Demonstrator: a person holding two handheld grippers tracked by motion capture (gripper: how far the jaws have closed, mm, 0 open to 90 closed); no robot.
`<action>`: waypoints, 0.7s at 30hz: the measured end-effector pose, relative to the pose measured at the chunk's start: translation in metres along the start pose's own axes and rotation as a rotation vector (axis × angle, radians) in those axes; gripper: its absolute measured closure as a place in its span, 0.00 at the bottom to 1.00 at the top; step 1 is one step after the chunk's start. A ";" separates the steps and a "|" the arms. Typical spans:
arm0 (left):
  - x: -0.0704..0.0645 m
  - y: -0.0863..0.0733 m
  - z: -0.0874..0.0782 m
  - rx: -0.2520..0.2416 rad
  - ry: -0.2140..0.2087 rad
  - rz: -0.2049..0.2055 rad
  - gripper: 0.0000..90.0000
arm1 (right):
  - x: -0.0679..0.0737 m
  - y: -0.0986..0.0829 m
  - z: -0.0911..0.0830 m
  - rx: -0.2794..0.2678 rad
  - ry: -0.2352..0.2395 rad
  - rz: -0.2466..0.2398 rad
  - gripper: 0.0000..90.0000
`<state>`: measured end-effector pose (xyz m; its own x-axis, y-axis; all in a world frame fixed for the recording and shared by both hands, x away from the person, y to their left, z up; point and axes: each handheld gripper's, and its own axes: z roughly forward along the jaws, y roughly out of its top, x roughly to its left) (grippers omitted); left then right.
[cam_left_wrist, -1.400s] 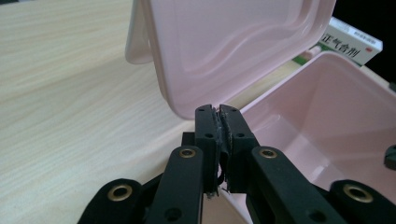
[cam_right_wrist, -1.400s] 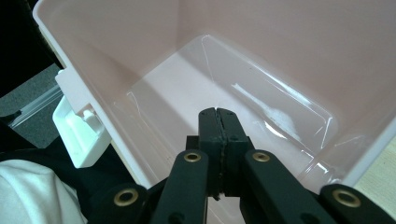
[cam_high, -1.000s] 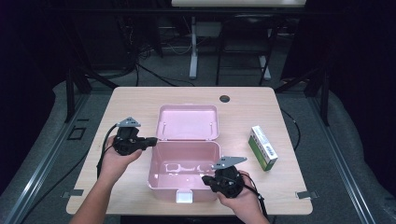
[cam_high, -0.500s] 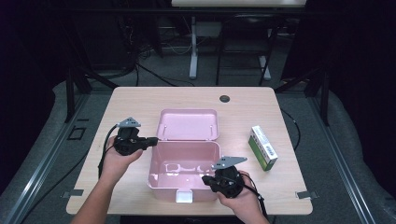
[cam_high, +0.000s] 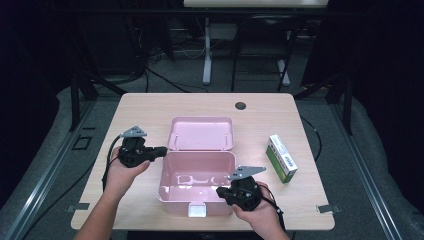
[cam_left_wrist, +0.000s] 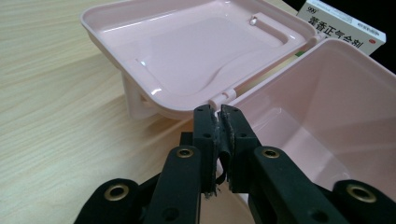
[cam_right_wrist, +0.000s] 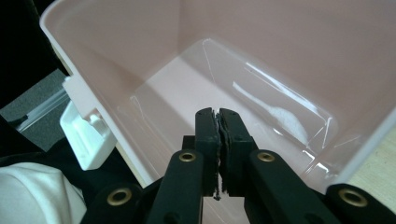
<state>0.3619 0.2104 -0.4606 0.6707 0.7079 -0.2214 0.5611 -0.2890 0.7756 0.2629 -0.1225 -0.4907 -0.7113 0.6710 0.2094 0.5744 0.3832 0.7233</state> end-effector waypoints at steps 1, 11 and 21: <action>0.001 0.000 -0.002 -0.004 0.002 -0.003 0.93 | 0.000 0.001 -0.002 -0.009 -0.002 0.000 0.96; 0.004 -0.005 -0.014 -0.035 0.027 -0.017 0.81 | 0.003 0.010 -0.024 -0.082 -0.013 -0.017 0.89; 0.011 -0.008 -0.019 -0.044 0.047 -0.033 0.71 | -0.007 0.015 -0.034 -0.123 -0.013 0.007 0.70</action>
<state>0.3554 0.2325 -0.4582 0.6277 0.7467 -0.2201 0.5600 -0.2367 0.7940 0.2624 -0.1430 -0.4594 -0.7016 0.6818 0.2072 0.5250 0.2979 0.7972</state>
